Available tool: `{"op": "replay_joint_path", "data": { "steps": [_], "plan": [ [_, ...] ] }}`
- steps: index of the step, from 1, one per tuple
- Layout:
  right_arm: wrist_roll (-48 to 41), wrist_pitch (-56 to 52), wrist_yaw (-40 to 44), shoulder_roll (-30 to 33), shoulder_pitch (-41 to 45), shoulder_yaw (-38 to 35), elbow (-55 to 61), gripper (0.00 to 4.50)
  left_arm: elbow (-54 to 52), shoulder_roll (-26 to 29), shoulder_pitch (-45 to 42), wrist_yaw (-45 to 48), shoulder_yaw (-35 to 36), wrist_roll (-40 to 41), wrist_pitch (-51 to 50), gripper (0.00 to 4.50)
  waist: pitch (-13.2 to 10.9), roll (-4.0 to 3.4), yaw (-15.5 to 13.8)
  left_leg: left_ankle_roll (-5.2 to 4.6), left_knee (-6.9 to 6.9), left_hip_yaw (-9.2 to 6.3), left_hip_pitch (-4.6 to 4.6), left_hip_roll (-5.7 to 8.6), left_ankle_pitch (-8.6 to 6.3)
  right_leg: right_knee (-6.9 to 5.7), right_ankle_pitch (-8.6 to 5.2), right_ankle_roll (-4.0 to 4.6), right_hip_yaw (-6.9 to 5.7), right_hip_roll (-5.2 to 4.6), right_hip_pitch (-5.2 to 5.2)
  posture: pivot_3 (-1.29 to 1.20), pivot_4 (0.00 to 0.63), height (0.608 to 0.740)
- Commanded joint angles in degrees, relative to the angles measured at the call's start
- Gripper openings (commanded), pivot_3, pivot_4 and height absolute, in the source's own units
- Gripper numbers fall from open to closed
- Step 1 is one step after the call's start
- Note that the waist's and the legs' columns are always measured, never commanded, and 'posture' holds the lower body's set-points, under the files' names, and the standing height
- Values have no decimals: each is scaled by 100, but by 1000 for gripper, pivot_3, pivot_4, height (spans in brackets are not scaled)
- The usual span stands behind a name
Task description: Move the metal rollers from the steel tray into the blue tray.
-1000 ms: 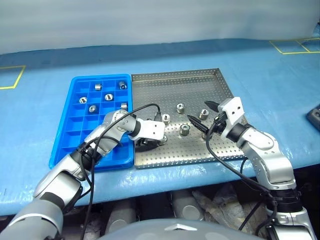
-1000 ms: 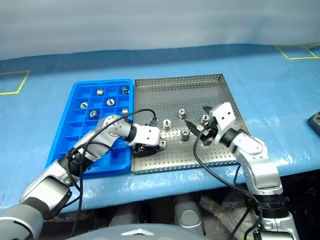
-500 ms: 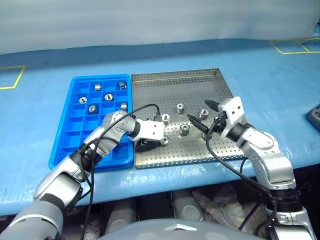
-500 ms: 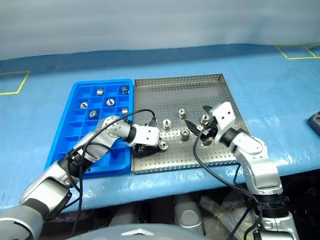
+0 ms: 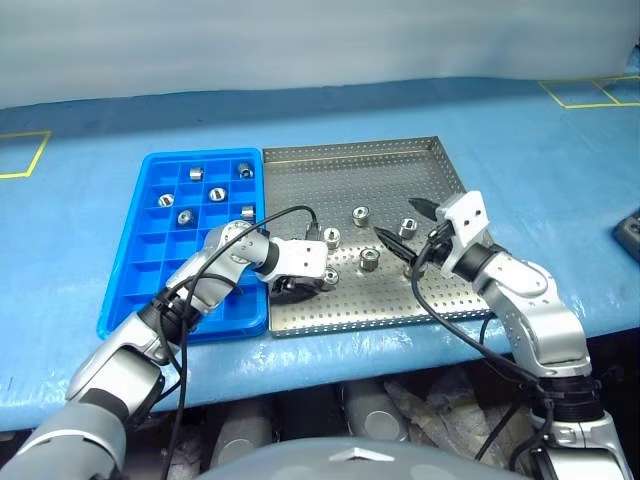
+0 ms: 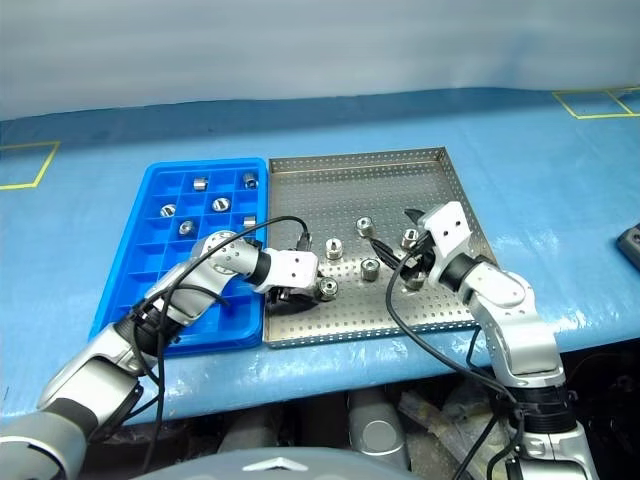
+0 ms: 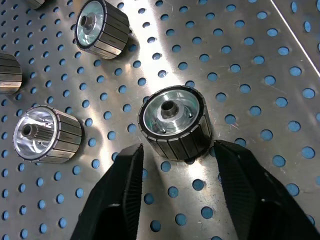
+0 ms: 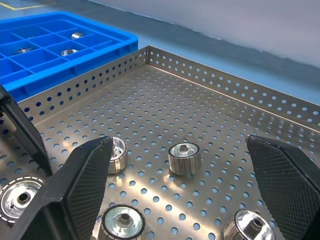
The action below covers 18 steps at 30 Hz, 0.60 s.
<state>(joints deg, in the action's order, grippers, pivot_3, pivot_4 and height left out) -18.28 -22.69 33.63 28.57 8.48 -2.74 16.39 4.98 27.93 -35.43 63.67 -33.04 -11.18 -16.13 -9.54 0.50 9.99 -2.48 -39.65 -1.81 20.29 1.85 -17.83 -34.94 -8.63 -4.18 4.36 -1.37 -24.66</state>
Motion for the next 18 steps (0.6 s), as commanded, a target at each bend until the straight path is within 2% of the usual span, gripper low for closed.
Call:
{"op": "replay_joint_path", "data": {
  "steps": [1, 18],
  "plan": [
    [11, 137, -20, -24, 119, -57, 114, 4500, -102, -93, -63, -92, 125, -15, -109, 3211, 0, 0, -11, 0, 0, 0, 0, 0, 0, 0, 0, 0, 0, 0, 0, -193, 150, 740],
    [25, 142, -82, -40, 42, -103, 157, 4500, -20, -355, -114, 41, 51, 85, -195, 3211, 0, 0, -47, -1, 0, 0, 41, 4, -1, -2, 4, 4, 1, -5, -41, -210, 150, 740]
  ]
}}
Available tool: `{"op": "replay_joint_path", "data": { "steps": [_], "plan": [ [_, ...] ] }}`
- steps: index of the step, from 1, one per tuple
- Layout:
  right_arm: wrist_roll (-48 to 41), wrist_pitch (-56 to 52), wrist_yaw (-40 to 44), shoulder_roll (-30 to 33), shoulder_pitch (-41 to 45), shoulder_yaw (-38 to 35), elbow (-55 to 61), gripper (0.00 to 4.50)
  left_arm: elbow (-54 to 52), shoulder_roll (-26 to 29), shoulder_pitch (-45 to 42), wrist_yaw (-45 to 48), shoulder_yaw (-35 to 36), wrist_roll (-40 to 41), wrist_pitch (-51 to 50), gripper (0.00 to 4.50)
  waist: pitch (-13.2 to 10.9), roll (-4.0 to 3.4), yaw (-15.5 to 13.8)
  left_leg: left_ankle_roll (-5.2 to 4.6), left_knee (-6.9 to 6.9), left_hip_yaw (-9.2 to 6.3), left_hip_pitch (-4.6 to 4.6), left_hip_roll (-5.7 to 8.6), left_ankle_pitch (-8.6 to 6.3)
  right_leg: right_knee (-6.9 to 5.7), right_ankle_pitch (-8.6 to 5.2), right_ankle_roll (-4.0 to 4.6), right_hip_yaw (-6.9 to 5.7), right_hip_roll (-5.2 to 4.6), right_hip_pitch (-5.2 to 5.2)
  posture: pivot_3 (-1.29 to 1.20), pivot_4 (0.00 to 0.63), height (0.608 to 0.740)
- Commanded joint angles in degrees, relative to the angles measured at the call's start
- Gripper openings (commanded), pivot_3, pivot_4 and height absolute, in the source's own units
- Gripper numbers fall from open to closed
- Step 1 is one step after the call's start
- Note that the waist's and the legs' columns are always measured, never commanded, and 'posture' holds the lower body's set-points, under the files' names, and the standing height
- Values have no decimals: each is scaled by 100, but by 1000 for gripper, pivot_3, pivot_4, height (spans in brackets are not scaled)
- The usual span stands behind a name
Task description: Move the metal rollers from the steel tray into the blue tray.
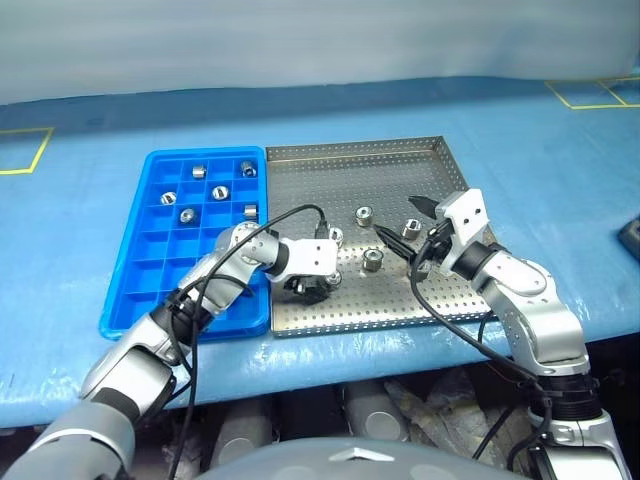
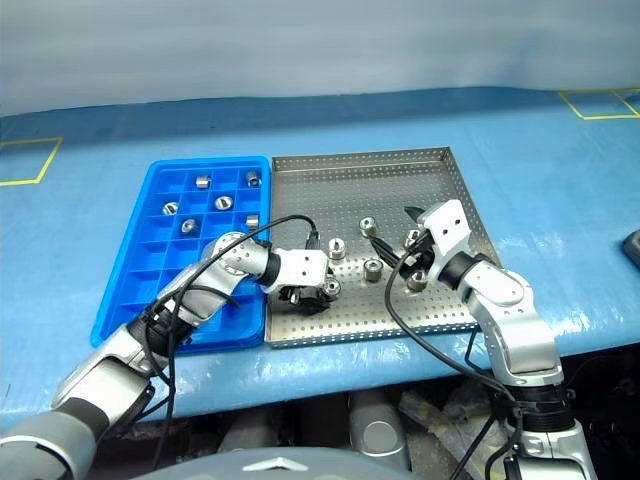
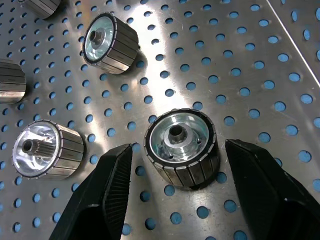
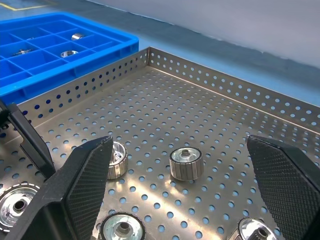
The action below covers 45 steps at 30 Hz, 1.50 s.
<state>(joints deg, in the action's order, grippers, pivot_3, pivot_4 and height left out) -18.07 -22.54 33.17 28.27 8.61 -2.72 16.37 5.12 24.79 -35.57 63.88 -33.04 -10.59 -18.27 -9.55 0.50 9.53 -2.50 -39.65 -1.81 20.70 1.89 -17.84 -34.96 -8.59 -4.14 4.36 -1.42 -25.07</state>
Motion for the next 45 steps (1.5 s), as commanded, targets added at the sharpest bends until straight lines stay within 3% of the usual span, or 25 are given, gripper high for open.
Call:
{"op": "replay_joint_path", "data": {
  "steps": [1, 4, 7, 10, 11, 24, 28, 37, 45],
  "plan": [
    [3, 126, -43, -10, 22, -109, 165, 4500, -17, -42, -105, 16, 41, 9, 24, 3211, 0, 0, -1, 0, 0, 0, 1, 0, 0, 0, 2, 3, 0, 0, -1, -211, 150, 740],
    [0, 124, -68, -10, 8, -114, 179, 4500, 8, -44, -107, 8, 19, -28, -5, 3211, 0, 0, -1, 0, 0, 0, 2, 0, 0, 0, 3, 5, 0, 0, -1, -213, 150, 740],
    [-5, 132, -86, -10, 0, -113, 186, 4500, 21, -63, -95, -2, 38, -13, 2, 2616, 0, 0, 0, 0, 0, 0, 2, 1, 0, 0, 3, 4, 0, 0, -1, -214, 150, 740],
    [-7, 139, -87, -9, -5, -109, 187, 4500, 16, -79, -87, -26, 51, -13, -6, 1700, 0, 0, 1, 0, 0, 1, 2, 1, 0, 0, 2, 3, 0, 0, -1, -212, 150, 740],
    [-6, 142, -86, -9, -2, -105, 185, 4500, 13, -86, -80, -37, 55, -12, -8, 1655, 0, 0, 0, 0, 0, 1, 2, 1, 0, -1, 3, 4, 0, 0, -1, -212, 150, 740],
    [-24, 119, -24, -3, 39, -32, 196, 4500, -380, -60, 82, -166, 444, 276, -170, 1655, 0, 0, 1, 0, 0, 1, 5, 1, 0, -1, 15, 23, 0, 0, -5, -210, 150, 740],
    [-121, 6, 275, 92, -27, 142, 281, 4500, -1181, 342, 349, -202, 1039, 617, -479, 1655, 0, 0, 31, 2, 0, 2, 22, -1, 1, -8, 17, 25, 4, 0, -28, -203, 150, 740],
    [-388, -379, 1283, 424, 46, 759, 378, 4500, -2638, 1851, 1639, -626, 2670, 852, -1019, 1655, -1, 1, -41, 4, -1, -1, 25, -3, 2, -12, 16, 27, -3, -3, -34, -123, 150, 740],
    [-521, -836, 1745, 526, 295, 1190, 425, 4500, -2744, 1980, 2232, -1726, 3662, 791, -1524, 1655, -3, 6, -424, 8, -2, -17, 33, -1, 3, -6, 16, 30, -24, -9, -35, -67, 150, 740]
  ]
}}
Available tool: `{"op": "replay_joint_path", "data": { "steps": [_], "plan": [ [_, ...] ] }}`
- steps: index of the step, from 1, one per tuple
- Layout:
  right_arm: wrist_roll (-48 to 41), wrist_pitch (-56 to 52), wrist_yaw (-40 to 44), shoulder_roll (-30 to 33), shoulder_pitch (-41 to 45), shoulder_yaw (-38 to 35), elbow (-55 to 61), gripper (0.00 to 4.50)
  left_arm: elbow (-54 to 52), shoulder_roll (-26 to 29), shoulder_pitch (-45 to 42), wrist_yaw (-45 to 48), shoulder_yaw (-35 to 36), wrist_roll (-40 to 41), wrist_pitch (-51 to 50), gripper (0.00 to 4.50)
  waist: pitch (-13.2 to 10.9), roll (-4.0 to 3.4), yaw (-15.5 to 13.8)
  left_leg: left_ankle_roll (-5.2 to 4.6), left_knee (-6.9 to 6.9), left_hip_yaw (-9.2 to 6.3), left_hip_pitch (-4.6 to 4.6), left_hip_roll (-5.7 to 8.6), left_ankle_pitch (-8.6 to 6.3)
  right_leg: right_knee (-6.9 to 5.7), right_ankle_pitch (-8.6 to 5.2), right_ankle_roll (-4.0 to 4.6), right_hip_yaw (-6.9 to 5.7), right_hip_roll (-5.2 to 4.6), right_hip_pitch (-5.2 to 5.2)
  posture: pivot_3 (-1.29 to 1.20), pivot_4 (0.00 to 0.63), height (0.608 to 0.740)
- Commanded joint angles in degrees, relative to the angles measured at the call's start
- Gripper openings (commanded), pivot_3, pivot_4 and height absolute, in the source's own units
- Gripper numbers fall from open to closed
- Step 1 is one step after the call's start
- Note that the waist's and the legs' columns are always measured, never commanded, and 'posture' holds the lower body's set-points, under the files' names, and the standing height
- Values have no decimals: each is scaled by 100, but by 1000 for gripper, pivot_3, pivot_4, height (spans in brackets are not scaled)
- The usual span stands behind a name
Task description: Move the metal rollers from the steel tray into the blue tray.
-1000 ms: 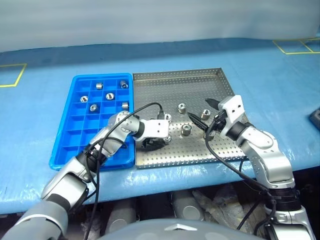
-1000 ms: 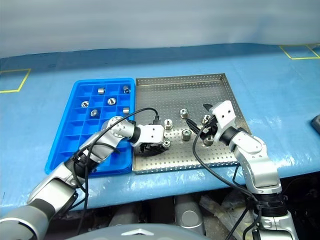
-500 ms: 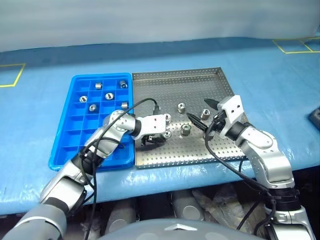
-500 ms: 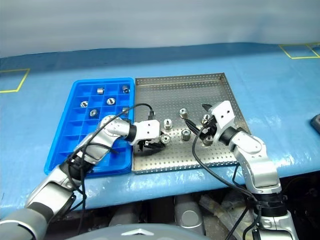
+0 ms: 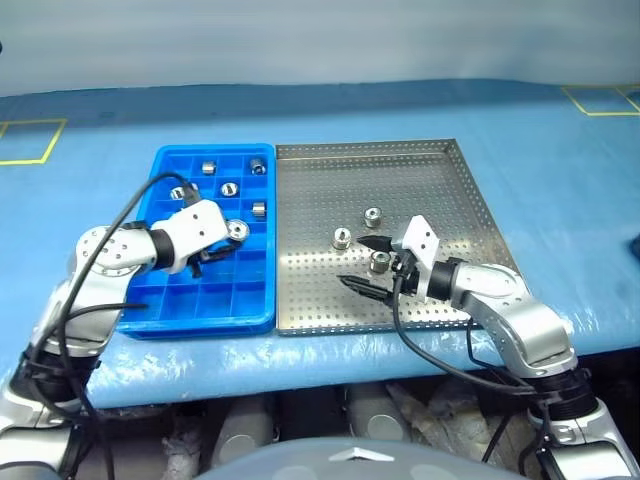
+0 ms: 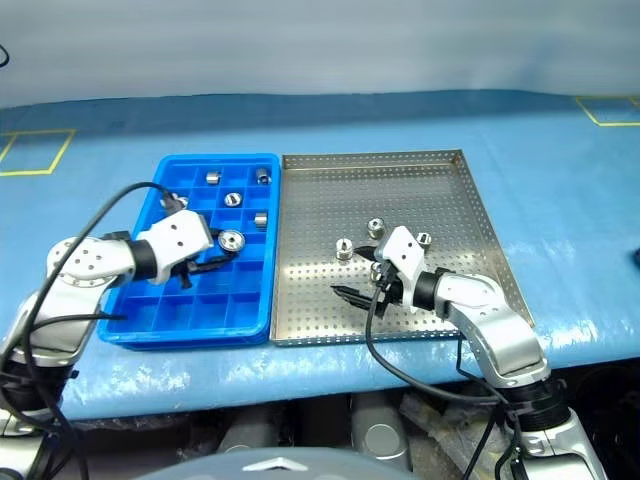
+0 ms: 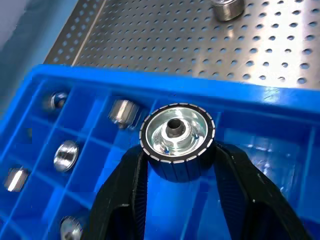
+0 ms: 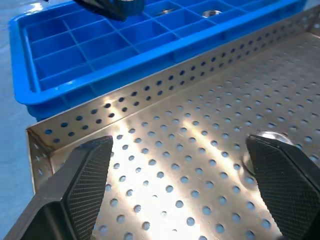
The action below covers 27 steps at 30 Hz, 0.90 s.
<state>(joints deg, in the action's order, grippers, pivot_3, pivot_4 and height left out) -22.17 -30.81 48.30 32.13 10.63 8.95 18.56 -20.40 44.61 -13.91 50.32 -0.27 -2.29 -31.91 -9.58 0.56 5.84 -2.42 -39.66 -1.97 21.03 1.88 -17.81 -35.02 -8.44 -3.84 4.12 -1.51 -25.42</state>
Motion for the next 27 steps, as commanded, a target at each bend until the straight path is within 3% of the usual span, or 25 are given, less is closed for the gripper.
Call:
{"op": "replay_joint_path", "data": {
  "steps": [1, 6, 14, 27],
  "plan": [
    [-124, 7, 313, 175, 101, 33, 210, 4500, -169, -3, 110, -462, 421, -37, -197, 1655, 0, 0, -95, 1, 0, -1, 1, 0, 0, 1, 0, 0, -1, -1, -1, -67, 150, 740],
    [-122, 118, 523, 287, 127, 58, 245, 4500, 146, -28, 164, -900, 294, -157, -371, 1655, 0, 0, -254, 3, 0, -10, 9, 6, 0, 6, 1, 2, -10, -9, -1, -60, 150, 740],
    [-40, 200, 417, 230, 93, 42, 236, 4500, 988, -128, -87, -1447, 45, -388, -437, 1655, 0, 3, -260, 9, 0, -16, 9, 6, 4, 2, 1, 3, -16, -8, -1, -75, 150, 740],
    [51, 338, 246, 182, 32, -5, 197, 4500, 952, -67, -75, -1720, 172, -417, -576, 1655, 0, 3, -216, 13, 0, -18, 9, 6, 6, -2, 2, 5, -16, -14, -3, -86, 150, 740]
  ]
}}
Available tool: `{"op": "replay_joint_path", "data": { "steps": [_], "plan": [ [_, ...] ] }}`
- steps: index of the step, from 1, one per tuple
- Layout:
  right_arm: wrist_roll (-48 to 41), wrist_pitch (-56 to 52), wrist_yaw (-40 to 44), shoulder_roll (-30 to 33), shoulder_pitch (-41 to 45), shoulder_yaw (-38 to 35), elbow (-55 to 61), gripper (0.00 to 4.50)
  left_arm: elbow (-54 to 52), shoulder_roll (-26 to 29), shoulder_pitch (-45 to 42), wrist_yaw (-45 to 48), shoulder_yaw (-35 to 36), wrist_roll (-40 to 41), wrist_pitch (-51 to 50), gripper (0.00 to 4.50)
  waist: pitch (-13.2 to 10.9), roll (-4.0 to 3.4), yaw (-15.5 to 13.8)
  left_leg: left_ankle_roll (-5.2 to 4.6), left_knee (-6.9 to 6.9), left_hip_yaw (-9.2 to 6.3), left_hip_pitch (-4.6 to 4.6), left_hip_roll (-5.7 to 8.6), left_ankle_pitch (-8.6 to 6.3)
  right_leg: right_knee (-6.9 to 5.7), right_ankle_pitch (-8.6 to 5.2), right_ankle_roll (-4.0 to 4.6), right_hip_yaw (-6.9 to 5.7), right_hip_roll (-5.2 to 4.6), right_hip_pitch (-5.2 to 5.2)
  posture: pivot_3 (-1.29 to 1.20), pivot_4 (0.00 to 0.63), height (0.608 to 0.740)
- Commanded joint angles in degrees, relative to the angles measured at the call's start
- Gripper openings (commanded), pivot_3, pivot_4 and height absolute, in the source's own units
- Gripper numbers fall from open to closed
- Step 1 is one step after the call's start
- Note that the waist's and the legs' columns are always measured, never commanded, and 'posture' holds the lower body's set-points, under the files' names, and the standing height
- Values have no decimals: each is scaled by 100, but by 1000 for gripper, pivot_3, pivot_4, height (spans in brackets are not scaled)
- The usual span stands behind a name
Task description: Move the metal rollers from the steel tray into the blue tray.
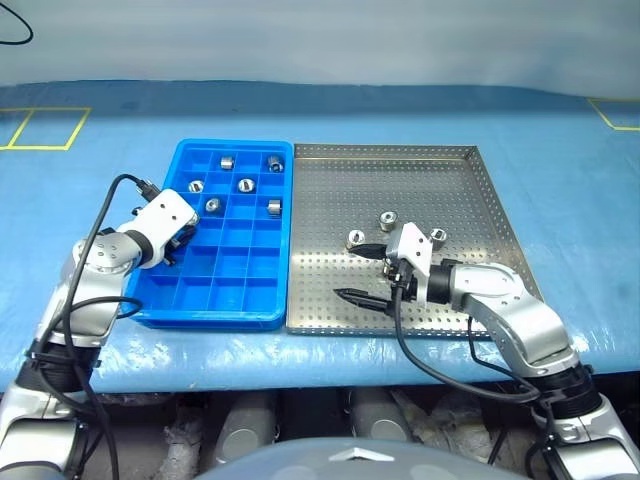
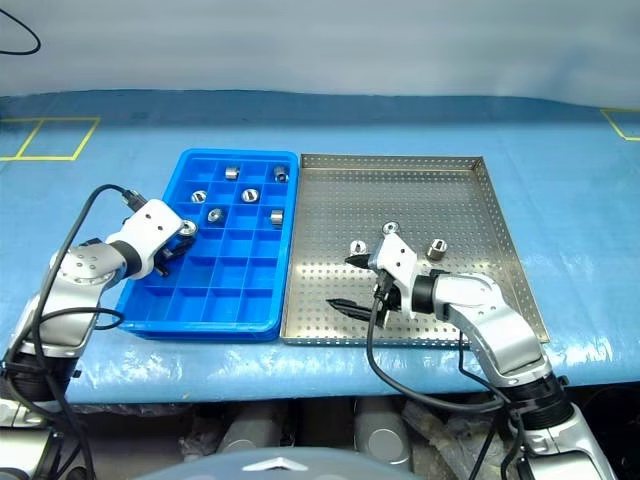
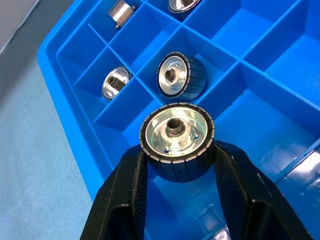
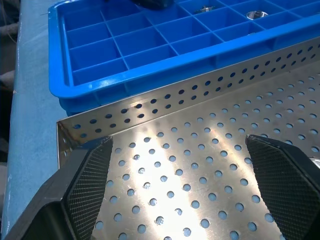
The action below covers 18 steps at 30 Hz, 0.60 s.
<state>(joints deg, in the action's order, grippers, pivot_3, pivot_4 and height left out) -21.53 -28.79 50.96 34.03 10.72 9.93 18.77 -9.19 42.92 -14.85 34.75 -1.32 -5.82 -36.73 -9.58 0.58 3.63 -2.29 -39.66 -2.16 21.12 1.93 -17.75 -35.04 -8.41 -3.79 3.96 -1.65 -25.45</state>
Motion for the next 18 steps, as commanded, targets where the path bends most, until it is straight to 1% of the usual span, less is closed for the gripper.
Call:
{"op": "replay_joint_path", "data": {
  "steps": [1, 6, 14, 18],
  "plan": [
    [-5, 146, -23, -9, 23, -106, 166, 4500, -225, 117, 62, -194, 334, -62, -119, 1655, 0, 0, 16, 1, 0, 0, 0, 0, 0, 0, 0, 1, 0, 0, 0, -81, 150, 740],
    [37, 190, -27, -36, 61, -95, 93, 4500, -487, 171, 354, -243, 511, -27, -227, 1655, 0, 1, 58, 8, 1, 1, 0, -11, -2, 0, 2, 8, 2, -2, -5, -68, 150, 740],
    [78, 226, -2, -68, 100, -75, 47, 4500, -817, 141, 662, -389, 843, 31, -435, 1655, 2, 5, -10, 13, 1, -2, -1, -11, 0, -1, 3, 14, -4, 2, -3, -59, 150, 740],
    [89, 240, 5, -83, 120, -59, 25, 4500, -795, 97, 663, -364, 719, 49, -448, 1655, 2, 5, -23, 14, 1, -5, -1, -11, 0, -1, 3, 14, -5, 2, -2, -56, 150, 740]
  ]
}}
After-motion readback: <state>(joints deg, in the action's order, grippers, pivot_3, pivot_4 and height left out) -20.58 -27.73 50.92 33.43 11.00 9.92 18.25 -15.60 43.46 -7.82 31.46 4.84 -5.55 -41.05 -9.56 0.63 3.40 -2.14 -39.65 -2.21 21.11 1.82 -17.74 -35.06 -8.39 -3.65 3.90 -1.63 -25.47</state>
